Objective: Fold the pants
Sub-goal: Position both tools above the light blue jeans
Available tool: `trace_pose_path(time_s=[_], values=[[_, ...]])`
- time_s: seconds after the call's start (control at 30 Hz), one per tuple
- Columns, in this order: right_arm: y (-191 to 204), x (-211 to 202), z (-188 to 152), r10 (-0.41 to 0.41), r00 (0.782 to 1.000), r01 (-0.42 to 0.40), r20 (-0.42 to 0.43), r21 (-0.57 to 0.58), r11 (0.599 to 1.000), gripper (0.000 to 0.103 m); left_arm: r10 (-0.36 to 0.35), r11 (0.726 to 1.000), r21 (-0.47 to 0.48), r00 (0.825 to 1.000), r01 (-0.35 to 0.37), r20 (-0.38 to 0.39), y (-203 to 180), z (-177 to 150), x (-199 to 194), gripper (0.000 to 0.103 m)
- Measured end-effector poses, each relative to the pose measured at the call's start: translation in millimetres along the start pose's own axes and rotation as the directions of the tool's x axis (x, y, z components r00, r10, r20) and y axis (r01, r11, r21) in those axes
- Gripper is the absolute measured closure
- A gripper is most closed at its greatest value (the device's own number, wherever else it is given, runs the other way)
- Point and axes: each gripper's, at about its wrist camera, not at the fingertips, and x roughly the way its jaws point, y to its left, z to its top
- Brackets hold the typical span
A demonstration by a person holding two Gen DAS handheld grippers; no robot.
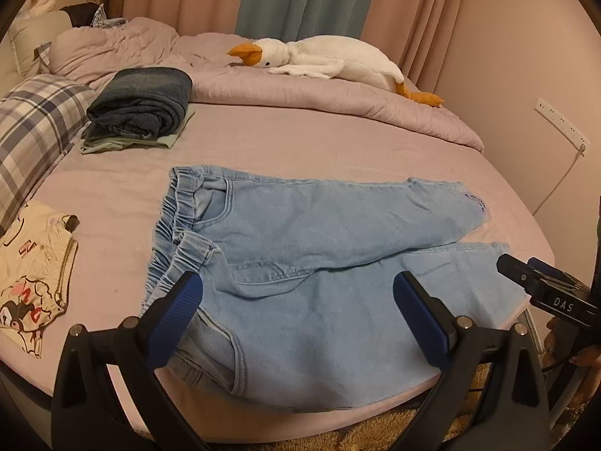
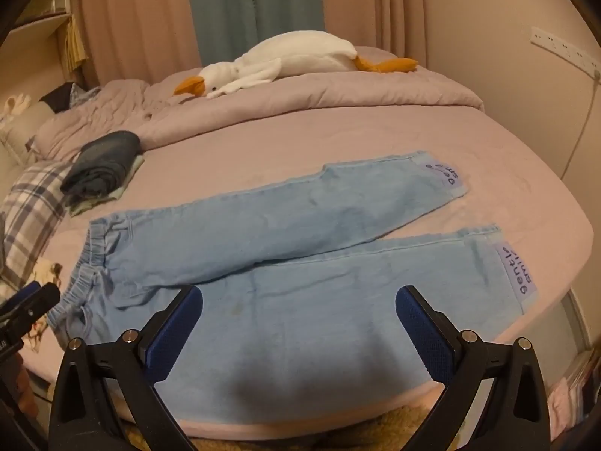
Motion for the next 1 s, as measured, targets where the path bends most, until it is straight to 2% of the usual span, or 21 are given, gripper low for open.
trace_pose_path(time_s=[0.8,1.0], values=[[6,13,-14,0.018,0.999,-0.019,-0.045,-0.020,1.000,0.000,0.025,1.000,-0.010,0.999,-0.026,-0.047,4,-8,7,0.003],[5,15,-14,0.021,0.998,-0.022,-0.054,-0.023,0.999,0.000,0.013,0.999,-0.033,0.998,-0.015,-0.055,8,-9,8,0.003]])
